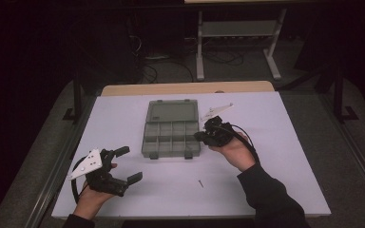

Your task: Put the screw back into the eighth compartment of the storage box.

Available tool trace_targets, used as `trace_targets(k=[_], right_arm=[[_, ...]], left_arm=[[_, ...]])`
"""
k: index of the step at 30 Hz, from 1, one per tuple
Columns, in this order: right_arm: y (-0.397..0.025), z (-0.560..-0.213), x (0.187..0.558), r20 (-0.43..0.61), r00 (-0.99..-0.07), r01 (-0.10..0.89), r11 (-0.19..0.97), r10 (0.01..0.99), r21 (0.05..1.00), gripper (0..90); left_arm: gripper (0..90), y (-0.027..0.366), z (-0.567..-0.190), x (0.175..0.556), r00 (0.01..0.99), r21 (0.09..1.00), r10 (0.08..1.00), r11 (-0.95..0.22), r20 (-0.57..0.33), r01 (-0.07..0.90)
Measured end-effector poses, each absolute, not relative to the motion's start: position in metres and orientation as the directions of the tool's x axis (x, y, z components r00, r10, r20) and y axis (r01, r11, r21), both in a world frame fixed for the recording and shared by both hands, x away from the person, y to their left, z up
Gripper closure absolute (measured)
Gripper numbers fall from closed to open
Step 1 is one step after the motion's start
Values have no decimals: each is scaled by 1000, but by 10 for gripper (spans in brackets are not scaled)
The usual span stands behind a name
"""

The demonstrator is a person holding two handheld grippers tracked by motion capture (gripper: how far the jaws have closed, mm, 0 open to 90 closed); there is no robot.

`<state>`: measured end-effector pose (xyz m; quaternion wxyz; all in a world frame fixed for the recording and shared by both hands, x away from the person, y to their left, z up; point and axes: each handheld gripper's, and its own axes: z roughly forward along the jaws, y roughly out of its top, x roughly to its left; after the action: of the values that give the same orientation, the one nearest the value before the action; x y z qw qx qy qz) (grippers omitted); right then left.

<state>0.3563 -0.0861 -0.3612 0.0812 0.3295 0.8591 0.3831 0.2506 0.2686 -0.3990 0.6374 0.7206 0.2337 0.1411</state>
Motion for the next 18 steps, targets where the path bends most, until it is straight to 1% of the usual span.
trace_targets(k=[11,18], right_arm=[[-68,-384,380,113,-760,536,518,640,667,871],[-63,-392,384,115,-758,550,533,642,643,870]], left_arm=[[0,270,-399,250,850,984,517,-77,-98,161],[0,270,-399,250,851,984,517,-78,-97,160]])
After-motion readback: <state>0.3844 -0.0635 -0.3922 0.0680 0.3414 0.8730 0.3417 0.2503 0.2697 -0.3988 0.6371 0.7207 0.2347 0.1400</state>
